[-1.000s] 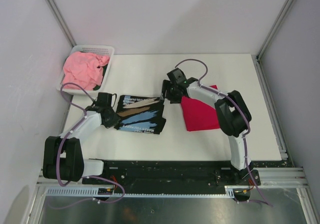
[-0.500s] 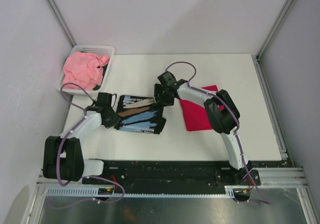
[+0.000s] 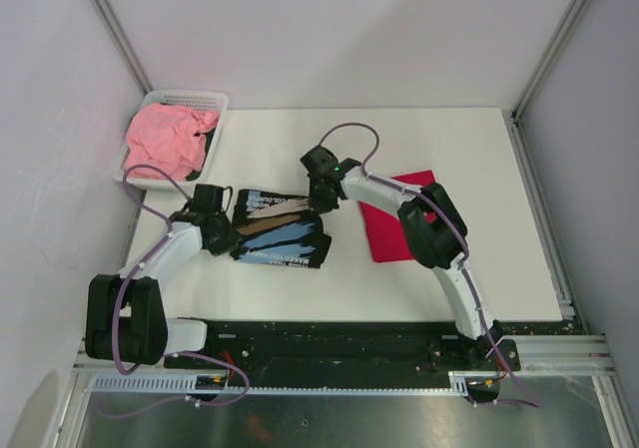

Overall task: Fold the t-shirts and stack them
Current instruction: Put the neatly folded tshirt into the corner of the board with both arms

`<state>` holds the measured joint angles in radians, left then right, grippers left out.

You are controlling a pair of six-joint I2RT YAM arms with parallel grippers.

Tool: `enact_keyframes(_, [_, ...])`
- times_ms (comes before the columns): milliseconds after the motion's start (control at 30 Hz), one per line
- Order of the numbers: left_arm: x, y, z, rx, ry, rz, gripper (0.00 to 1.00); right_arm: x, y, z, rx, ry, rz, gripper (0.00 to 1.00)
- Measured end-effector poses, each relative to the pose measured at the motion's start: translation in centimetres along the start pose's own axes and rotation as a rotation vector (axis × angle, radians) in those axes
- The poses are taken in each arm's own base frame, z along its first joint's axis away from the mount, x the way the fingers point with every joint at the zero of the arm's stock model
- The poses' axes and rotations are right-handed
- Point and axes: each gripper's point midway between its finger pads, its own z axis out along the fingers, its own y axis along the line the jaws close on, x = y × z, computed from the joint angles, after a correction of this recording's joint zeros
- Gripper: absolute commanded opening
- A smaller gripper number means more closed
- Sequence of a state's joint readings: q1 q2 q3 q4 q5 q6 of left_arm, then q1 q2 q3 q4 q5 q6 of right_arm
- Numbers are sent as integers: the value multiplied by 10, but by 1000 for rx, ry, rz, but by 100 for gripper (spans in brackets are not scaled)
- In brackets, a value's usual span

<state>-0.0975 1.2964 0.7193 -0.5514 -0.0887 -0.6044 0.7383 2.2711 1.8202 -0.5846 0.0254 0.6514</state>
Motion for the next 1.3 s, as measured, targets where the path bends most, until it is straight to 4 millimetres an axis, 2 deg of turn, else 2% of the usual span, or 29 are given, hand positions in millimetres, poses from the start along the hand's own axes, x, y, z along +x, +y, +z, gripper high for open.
enact_keyframes(133, [-2, -12, -11, 70, 5, 44, 0, -3, 9, -10, 32, -24, -34, 0])
enact_keyframes(300, [-16, -35, -37, 195, -38, 86, 0, -14, 22, -26, 53, -71, -79, 0])
enact_keyframes(433, [-20, -48, -52, 271, -49, 102, 0, -15, 24, -38, 70, -87, -103, 0])
enact_keyframes(733, [-23, -60, -67, 331, -41, 116, 0, -33, 31, -66, 79, -139, -120, 0])
enact_keyframes(1300, [-25, -79, -85, 412, -34, 129, 0, -50, 25, -92, 115, -176, -136, 0])
